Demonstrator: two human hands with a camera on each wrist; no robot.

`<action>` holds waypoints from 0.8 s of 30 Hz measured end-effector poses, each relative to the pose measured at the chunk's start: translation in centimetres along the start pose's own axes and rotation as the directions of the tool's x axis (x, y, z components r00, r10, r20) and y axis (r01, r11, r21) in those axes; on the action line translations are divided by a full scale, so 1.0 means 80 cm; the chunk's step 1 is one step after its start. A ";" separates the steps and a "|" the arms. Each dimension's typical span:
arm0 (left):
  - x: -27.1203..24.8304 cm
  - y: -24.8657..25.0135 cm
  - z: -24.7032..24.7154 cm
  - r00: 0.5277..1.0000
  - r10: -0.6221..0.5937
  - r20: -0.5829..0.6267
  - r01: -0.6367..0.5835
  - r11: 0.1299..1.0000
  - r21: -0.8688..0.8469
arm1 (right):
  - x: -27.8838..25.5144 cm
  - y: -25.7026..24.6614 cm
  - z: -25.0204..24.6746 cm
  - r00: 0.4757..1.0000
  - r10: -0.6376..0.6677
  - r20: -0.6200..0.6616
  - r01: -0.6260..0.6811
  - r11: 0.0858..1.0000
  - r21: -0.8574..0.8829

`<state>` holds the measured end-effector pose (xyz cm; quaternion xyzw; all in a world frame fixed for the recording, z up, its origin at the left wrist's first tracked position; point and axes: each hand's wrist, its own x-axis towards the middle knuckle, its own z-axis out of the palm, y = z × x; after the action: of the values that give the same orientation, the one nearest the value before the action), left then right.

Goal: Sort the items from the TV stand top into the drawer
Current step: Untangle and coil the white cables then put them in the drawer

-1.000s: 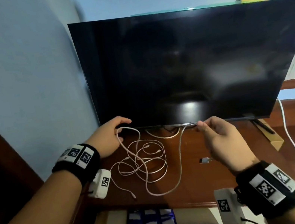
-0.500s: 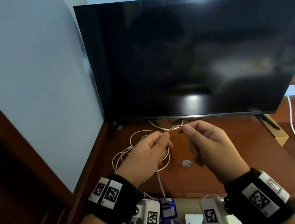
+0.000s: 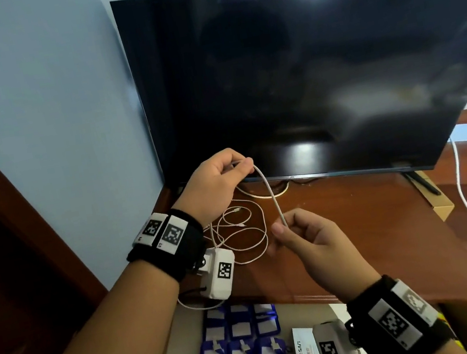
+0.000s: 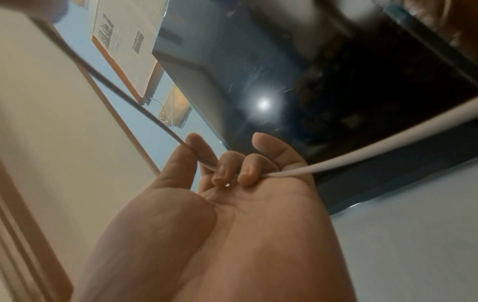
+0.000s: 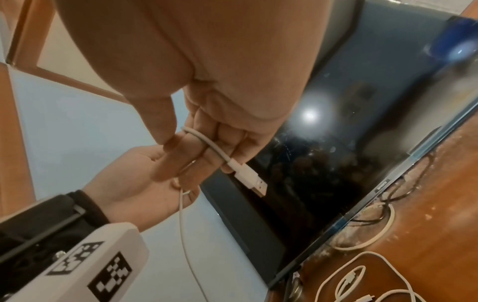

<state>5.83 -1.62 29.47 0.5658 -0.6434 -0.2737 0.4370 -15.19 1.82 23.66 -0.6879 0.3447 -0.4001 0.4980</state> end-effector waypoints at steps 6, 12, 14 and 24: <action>0.014 -0.041 0.002 0.984 -0.110 -0.141 0.099 0.992 -0.082 | 0.001 0.008 0.001 0.999 0.013 0.031 -0.014 1.000 0.019; 0.010 -0.073 0.018 0.980 -0.196 -0.041 0.196 0.981 0.003 | 0.002 -0.004 0.014 0.996 0.084 -0.025 -0.075 0.966 0.249; 0.003 -0.082 0.032 0.979 -0.206 -0.004 0.206 0.977 0.053 | 0.010 -0.017 0.012 0.996 0.075 -0.057 -0.049 0.927 0.371; -0.075 -0.013 0.077 0.942 -0.068 0.327 0.027 0.991 0.128 | 0.055 -0.037 -0.037 0.934 -0.034 -0.356 0.155 0.936 0.316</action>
<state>0.80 3.07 24.17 0.5529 -0.7092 -0.3354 0.2806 -15.68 -2.42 27.93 -0.5271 0.3185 -0.5914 0.5205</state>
